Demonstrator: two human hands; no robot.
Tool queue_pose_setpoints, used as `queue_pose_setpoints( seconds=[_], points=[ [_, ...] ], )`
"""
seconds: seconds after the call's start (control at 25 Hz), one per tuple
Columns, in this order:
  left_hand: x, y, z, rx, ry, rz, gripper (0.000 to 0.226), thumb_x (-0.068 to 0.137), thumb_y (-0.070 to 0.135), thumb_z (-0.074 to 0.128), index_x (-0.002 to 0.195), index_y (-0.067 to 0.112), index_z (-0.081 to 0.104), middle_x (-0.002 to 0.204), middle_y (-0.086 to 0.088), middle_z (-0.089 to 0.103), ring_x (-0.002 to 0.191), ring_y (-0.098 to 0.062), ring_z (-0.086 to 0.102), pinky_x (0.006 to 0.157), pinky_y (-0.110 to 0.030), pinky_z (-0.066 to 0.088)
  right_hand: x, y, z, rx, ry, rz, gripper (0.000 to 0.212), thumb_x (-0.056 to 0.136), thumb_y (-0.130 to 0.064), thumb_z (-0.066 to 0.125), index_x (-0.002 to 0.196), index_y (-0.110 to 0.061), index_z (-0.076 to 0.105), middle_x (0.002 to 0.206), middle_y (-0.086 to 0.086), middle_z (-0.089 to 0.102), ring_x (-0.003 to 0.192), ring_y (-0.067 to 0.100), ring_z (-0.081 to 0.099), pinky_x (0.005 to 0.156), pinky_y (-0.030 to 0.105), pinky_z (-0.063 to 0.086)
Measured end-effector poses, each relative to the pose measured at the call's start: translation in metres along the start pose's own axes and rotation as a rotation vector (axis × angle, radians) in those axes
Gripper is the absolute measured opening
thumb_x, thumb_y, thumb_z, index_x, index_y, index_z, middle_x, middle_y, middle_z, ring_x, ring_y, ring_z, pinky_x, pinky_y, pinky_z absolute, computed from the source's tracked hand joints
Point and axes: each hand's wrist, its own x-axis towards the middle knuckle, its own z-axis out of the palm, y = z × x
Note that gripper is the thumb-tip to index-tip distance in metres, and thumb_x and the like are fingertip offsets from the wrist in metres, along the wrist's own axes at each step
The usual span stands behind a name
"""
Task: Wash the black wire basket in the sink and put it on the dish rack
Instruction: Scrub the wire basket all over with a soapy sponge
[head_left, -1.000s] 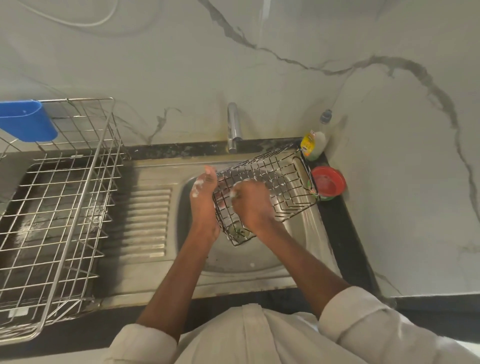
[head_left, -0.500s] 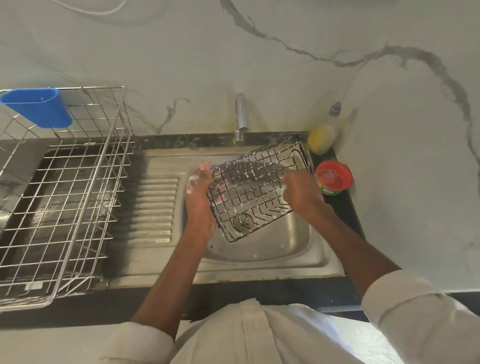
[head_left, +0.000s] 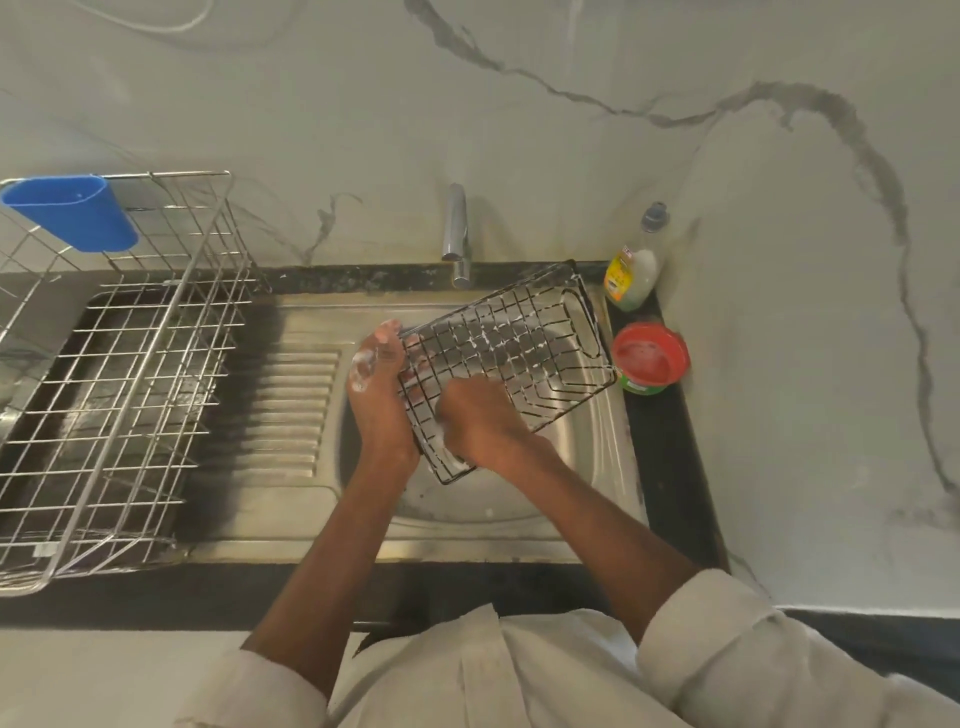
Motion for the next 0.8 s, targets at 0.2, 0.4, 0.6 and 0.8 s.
queue_pose_setpoints(
  seconds=[0.2, 0.4, 0.6, 0.8],
  points=[
    [-0.004, -0.002, 0.005, 0.059, 0.028, 0.031, 0.092, 0.071, 0.086, 0.075, 0.133, 0.018, 0.071, 0.124, -0.007, 0.079, 0.117, -0.025, 0.075, 0.106, -0.055, 0.057, 0.016, 0.051, -0.022, 0.16, 0.265, -0.096, 0.008, 0.091, -0.01, 0.075, 0.096, -0.012, 0.08, 0.089, 0.002, 0.078, 0.065, 0.001, 0.066, 0.07, 0.017, 0.056],
    [0.006, 0.004, -0.003, 0.091, 0.032, 0.008, 0.115, 0.053, 0.094, 0.078, 0.138, 0.018, 0.065, 0.128, -0.005, 0.077, 0.116, -0.02, 0.075, 0.107, -0.055, 0.056, 0.042, 0.086, -0.047, -0.334, 0.477, -0.006, 0.017, 0.091, -0.002, 0.066, 0.107, -0.005, 0.073, 0.104, 0.012, 0.072, 0.103, 0.029, 0.065, 0.077, 0.04, 0.058],
    [0.026, 0.011, -0.022, 0.127, -0.021, 0.007, 0.086, 0.068, 0.087, 0.076, 0.13, 0.029, 0.068, 0.131, -0.004, 0.074, 0.124, -0.024, 0.069, 0.111, -0.057, 0.051, 0.03, 0.08, -0.028, -0.569, 0.262, 0.137, 0.018, 0.089, 0.001, 0.064, 0.1, -0.011, 0.072, 0.105, 0.006, 0.069, 0.12, 0.029, 0.053, 0.072, 0.039, 0.059],
    [0.046, 0.015, -0.039, 0.15, -0.105, -0.018, 0.072, 0.075, 0.081, 0.074, 0.127, 0.032, 0.064, 0.133, -0.003, 0.071, 0.126, -0.021, 0.065, 0.115, -0.052, 0.047, 0.021, 0.064, -0.016, -0.676, 0.066, 0.098, 0.022, 0.089, 0.004, 0.059, 0.102, -0.01, 0.071, 0.106, 0.009, 0.07, 0.12, 0.029, 0.059, 0.075, 0.037, 0.055]
  ],
)
